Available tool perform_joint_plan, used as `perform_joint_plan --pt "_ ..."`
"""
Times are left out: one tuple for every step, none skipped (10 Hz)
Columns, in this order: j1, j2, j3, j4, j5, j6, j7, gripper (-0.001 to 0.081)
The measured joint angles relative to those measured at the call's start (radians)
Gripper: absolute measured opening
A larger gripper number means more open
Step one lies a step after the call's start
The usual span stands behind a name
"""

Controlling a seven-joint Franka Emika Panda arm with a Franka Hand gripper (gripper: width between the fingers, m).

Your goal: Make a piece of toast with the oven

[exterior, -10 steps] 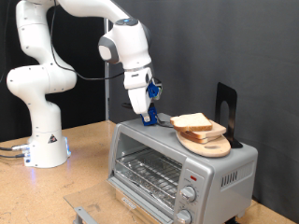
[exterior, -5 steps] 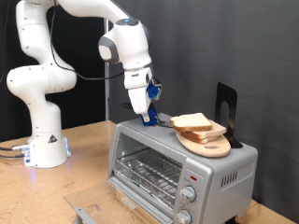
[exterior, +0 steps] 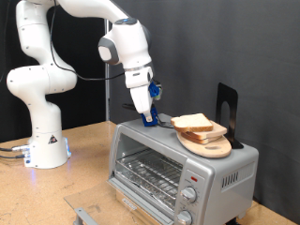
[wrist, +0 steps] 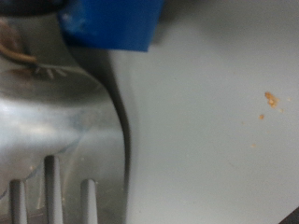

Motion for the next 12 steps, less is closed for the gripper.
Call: perform_joint_plan --pt "0.000 0.000 0.000 -0.002 0.000 0.000 0.000 0.0808" --pt "-0.001 0.000 0.000 -0.003 0.000 -0.001 0.000 0.0808" --pt "-0.001 0.000 0.000 -0.006 0.000 -0.002 0.000 0.0808" --pt "-0.001 0.000 0.000 -0.008 0.000 -0.003 0.000 0.0808" --pt "-0.001 -0.001 0.000 -0.010 0.000 -0.003 0.000 0.0808" --pt "-0.001 -0.002 0.000 -0.012 0.000 -0.004 0.000 0.0808" --pt "-0.001 -0.003 0.000 -0.014 0.000 -0.004 0.000 0.0808" --pt "-0.001 -0.003 0.000 -0.015 0.000 -0.004 0.000 0.0808" --pt "-0.001 -0.003 0.000 -0.015 0.001 -0.004 0.000 0.0808" --pt "-0.001 -0.003 0.000 -0.016 0.001 -0.004 0.000 0.0808" --pt "-0.001 -0.003 0.000 -0.016 0.002 -0.003 0.000 0.0808" --pt "-0.001 -0.004 0.000 -0.017 0.002 -0.003 0.000 0.0687"
